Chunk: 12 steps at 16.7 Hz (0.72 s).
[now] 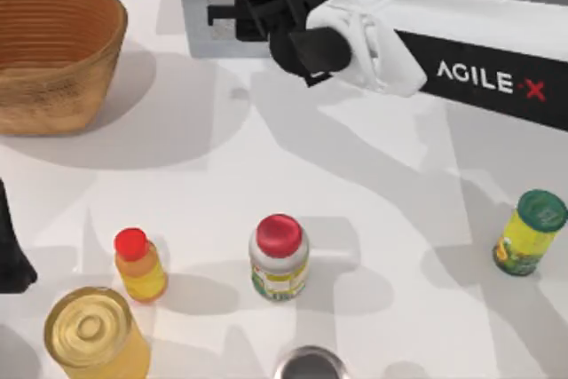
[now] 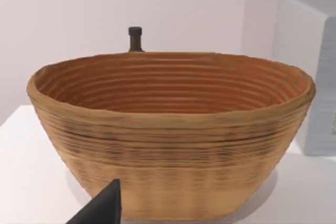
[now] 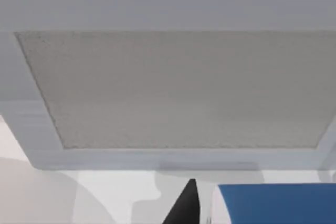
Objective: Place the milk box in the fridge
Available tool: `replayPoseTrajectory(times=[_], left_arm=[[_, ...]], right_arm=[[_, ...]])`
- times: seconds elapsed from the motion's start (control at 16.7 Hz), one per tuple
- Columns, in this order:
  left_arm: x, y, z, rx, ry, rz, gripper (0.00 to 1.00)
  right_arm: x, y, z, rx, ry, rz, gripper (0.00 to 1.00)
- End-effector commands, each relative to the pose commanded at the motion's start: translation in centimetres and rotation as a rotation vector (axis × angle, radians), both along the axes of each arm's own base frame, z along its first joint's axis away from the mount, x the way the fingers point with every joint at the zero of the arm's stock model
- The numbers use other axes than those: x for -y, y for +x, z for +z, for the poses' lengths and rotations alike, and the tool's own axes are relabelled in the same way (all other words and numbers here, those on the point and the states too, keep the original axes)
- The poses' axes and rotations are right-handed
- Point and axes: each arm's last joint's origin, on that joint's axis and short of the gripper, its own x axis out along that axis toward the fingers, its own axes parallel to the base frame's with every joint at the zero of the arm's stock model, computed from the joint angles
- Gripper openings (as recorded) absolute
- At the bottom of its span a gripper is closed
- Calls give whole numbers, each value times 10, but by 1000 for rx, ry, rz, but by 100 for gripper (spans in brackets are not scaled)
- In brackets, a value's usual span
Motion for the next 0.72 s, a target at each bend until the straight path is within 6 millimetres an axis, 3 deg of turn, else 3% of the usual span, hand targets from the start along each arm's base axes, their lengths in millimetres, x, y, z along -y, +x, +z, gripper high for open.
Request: replayPoseTrajectory(times=[0.18, 0.36, 0.54, 0.72], left_arm=[[0, 0, 0, 0, 0, 0, 100], [0, 0, 0, 0, 0, 0, 100], [0, 0, 0, 0, 0, 0, 100], [0, 0, 0, 0, 0, 0, 100]], right_arm=[[47, -8, 28, 8, 16, 1, 0], [111, -37, 64, 48, 47, -1, 0], [178, -91, 92, 126, 83, 0, 0], [237, -156, 91, 223, 106, 1, 0]])
